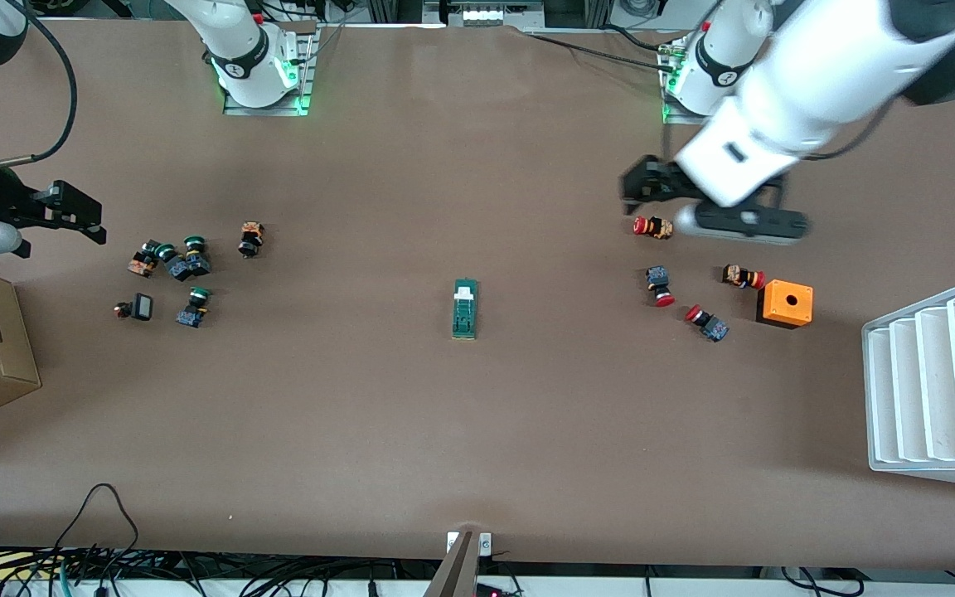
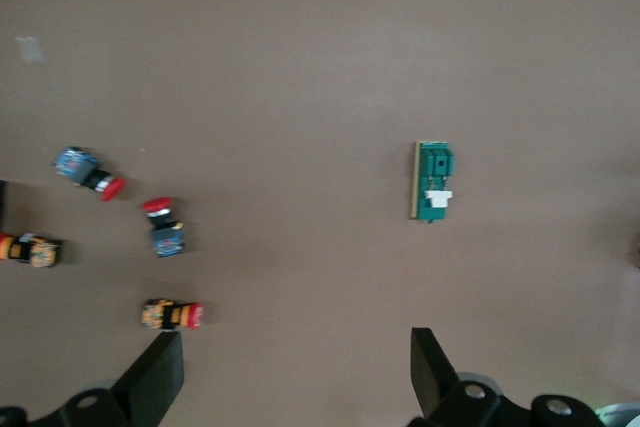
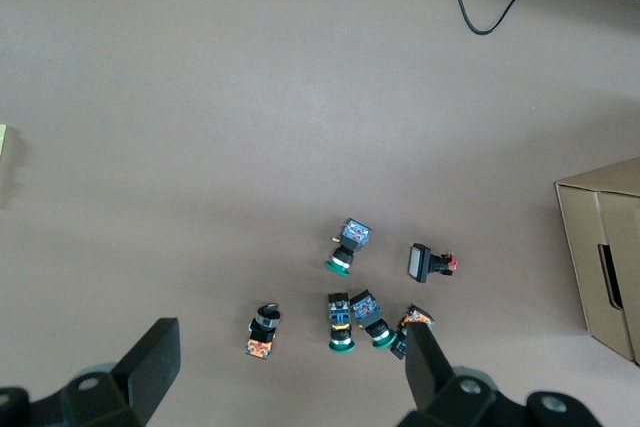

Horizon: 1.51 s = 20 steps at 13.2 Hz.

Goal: Close load switch with both arms
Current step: 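Move the left gripper over the green load switch, then lower the left gripper and grasp the green switch body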

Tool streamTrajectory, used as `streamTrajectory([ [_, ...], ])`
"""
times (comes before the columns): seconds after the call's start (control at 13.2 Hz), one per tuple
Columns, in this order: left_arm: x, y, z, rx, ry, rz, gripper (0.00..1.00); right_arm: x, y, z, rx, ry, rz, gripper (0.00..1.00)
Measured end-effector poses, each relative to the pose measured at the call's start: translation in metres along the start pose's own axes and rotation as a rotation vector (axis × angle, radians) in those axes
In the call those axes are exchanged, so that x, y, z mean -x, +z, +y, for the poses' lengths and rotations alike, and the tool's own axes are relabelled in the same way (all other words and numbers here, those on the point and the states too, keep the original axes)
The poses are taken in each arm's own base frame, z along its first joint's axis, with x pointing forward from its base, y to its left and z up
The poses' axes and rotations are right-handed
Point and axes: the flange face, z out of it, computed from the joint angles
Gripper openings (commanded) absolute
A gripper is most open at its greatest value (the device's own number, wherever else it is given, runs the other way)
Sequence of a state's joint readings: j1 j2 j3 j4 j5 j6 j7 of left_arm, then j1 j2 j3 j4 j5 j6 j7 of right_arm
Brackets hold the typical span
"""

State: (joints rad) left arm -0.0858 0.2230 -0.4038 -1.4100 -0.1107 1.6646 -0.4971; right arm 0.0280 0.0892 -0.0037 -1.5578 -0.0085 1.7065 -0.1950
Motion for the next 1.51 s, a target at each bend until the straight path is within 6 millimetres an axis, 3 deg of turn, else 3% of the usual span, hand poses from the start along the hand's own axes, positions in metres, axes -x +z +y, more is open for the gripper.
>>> streamTrajectory([
  [0.23,0.014,0.037,0.046,-0.03,-0.038,0.047,1.0,0.0,0.0,0.0,0.0,0.0,-0.001,1.0],
  [0.45,0.049,0.082,0.114,-0.084,-0.088,0.125,1.0,0.0,0.001,0.001,0.0,0.002,-0.001,1.0],
  [0.83,0.104,0.186,0.189,-0.165,-0.077,0.274,1.0,0.0,0.002,0.003,0.0,0.004,-0.004,1.0],
  [1.13,0.143,0.268,0.207,-0.143,-0.125,0.404,1.0,-0.001,0.004,0.004,-0.001,0.006,-0.007,1.0],
  [1.51,0.185,0.373,0.194,-0.117,-0.192,0.624,1.0,-0.002,0.013,0.011,0.034,0.005,-0.029,1.0],
])
